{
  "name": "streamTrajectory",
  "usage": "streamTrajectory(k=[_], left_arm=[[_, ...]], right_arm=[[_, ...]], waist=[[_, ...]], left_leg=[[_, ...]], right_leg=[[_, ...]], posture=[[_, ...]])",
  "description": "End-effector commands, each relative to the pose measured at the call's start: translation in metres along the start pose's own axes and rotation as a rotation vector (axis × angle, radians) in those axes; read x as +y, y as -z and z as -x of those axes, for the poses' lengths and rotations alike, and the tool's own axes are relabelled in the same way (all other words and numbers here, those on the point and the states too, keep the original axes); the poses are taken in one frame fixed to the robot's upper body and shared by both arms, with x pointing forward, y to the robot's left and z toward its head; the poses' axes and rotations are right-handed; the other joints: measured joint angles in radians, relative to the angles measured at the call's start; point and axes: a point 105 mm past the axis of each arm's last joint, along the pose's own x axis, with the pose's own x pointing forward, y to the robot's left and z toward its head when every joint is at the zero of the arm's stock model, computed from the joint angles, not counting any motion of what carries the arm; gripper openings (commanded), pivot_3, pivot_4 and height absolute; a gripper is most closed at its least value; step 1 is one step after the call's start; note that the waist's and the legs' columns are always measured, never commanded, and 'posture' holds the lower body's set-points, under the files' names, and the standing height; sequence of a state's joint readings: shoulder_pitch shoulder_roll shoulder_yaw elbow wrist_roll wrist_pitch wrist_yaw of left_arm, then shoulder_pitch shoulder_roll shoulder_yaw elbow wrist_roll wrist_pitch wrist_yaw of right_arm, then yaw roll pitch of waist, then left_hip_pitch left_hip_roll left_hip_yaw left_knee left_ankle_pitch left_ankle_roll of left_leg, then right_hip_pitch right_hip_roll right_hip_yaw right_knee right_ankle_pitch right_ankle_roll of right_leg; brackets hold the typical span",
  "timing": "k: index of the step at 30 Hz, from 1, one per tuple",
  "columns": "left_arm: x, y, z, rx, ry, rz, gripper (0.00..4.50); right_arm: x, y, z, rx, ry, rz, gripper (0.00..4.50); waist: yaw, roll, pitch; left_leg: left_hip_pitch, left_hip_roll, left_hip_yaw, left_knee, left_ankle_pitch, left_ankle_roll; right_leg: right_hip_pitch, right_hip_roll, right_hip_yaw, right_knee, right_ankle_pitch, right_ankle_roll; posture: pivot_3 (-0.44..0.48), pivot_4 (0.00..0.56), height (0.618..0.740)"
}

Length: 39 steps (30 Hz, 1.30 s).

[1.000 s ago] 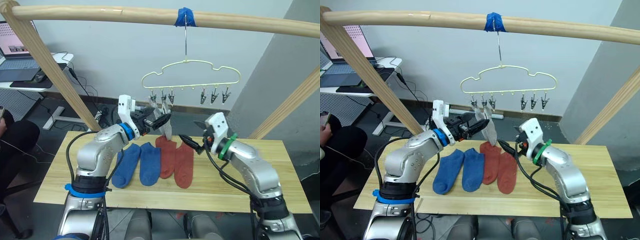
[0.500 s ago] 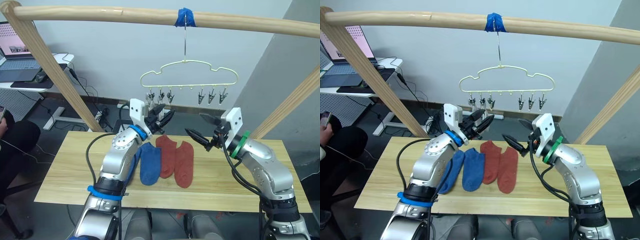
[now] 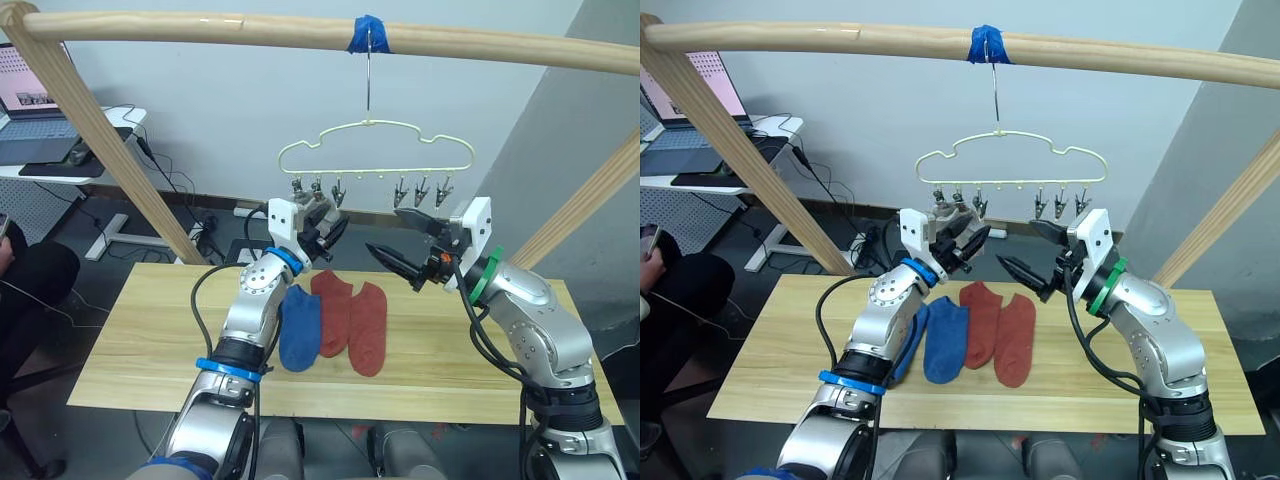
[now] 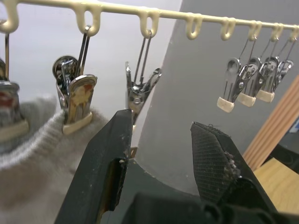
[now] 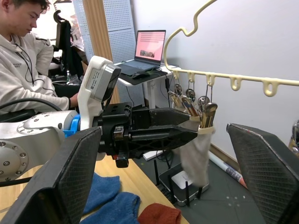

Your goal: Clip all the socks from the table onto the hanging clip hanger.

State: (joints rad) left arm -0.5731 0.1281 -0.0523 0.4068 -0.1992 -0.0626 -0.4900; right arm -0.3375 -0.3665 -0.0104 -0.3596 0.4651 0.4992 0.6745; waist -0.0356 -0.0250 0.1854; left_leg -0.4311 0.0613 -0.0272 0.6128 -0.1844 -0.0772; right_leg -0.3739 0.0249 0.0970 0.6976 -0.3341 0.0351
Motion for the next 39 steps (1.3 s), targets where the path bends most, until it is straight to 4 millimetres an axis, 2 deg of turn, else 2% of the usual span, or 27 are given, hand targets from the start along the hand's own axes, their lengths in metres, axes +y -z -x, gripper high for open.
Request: streamTrajectory(k=[1, 11, 18, 39], left_arm=[[0.002, -0.015, -0.008, -0.061, -0.012, -0.023, 2.22], [0.010, -0.018, -0.017, -0.086, -0.054, -0.028, 2.22], [0.008, -0.015, -0.016, -0.082, -0.041, -0.025, 2.22], [0.008, -0.024, -0.028, -0.121, -0.062, -0.026, 2.22]], right_arm=[[0.006, -0.017, 0.000, -0.049, -0.023, 0.047, 4.50], [0.004, -0.023, -0.001, -0.059, -0.015, 0.070, 4.50], [0.005, -0.023, 0.000, -0.056, -0.012, 0.085, 4.50], [0.009, -0.028, 0.000, -0.072, -0.017, 0.086, 4.50]], waist=[[-0.001, 0.000, 0.000], [-0.014, 0.000, 0.000], [-0.022, 0.000, 0.000], [-0.024, 0.000, 0.000]], left_leg=[[0.000, 0.000, 0.000, 0.000, 0.000, 0.000], [0.000, 0.000, 0.000, 0.000, 0.000, 0.000], [0.000, 0.000, 0.000, 0.000, 0.000, 0.000], [0.000, 0.000, 0.000, 0.001, 0.000, 0.000]], right_leg=[[0.000, 0.000, 0.000, 0.000, 0.000, 0.000], [0.000, 0.000, 0.000, 0.000, 0.000, 0.000], [0.000, 0.000, 0.000, 0.000, 0.000, 0.000], [0.000, 0.000, 0.000, 0.002, 0.000, 0.000]], posture=[[-0.068, 0.141, 0.740], [-0.079, 0.132, 0.740], [-0.088, 0.127, 0.740], [-0.102, 0.135, 0.740]])
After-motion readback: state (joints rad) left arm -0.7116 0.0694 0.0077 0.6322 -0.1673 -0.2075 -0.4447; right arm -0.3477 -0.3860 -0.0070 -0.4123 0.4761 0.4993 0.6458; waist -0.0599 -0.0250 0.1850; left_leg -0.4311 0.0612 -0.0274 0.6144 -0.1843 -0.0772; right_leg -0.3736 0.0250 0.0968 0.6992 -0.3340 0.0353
